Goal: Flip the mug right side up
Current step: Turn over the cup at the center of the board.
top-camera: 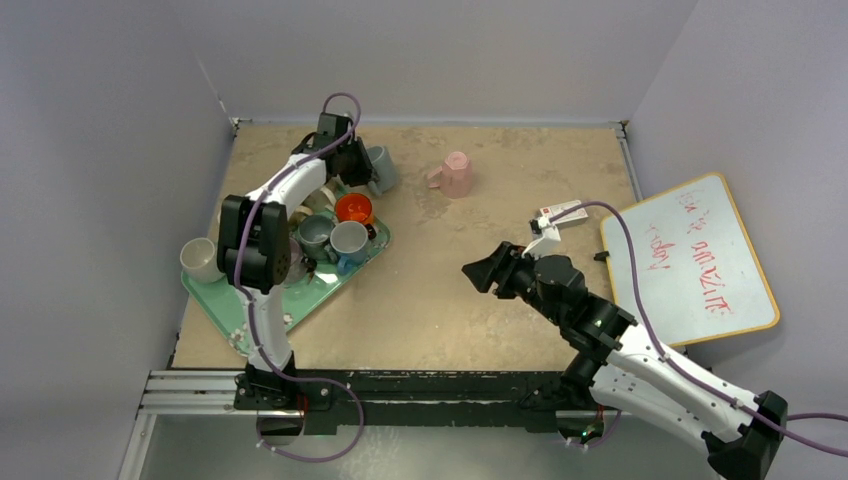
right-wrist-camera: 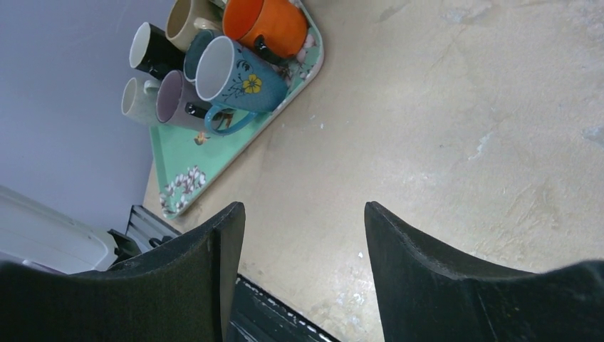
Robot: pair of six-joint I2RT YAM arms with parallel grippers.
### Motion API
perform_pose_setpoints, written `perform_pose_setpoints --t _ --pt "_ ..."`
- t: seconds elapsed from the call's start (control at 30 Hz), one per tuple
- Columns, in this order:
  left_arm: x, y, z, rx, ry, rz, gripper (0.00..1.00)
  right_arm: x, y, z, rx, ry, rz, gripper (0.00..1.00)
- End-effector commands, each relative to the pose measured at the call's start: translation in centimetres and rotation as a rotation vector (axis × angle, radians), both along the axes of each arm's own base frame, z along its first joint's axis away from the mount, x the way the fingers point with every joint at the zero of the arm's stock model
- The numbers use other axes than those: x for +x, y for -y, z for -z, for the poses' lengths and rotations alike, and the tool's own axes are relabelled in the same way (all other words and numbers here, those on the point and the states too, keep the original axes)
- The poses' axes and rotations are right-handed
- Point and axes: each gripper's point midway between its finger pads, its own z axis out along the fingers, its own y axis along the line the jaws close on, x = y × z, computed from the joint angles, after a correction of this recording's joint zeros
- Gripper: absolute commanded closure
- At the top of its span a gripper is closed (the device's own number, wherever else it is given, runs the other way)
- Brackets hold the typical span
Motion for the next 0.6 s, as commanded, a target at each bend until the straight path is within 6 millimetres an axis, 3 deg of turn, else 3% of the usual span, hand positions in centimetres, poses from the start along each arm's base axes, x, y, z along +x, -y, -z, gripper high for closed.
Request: perform_pose_setpoints --t 0.0,0.17,0.33,0.47,0.57 --pt "0.2 2.9 -6.4 -0.192 0.123 0.032 1.0 0.7 -1.0 -1.9 0.036 0.078 -0.03 0.35" --pt "-1.1 4.5 -7.6 -0.32 0.101 0.056 1.0 3.6 -1.3 -3.8 -0.083 0.293 -0.019 0.36" --pt "-2.3 5.3 -8.0 -0.382 0.082 0.075 1.0 5.3 -3.3 -6.8 -0.155 0.572 -0.102 0.38" --pt "-3.2 6.0 -7.9 -0.445 0.053 0.086 1.0 6.6 -5.0 -7.1 -0.292 0.758 -0.182 0.38" --pt "-4.0 7.0 -7.7 -0.507 0.017 0.104 1.0 8.1 -6.8 -5.9 -0.4 0.866 -0.239 0.37"
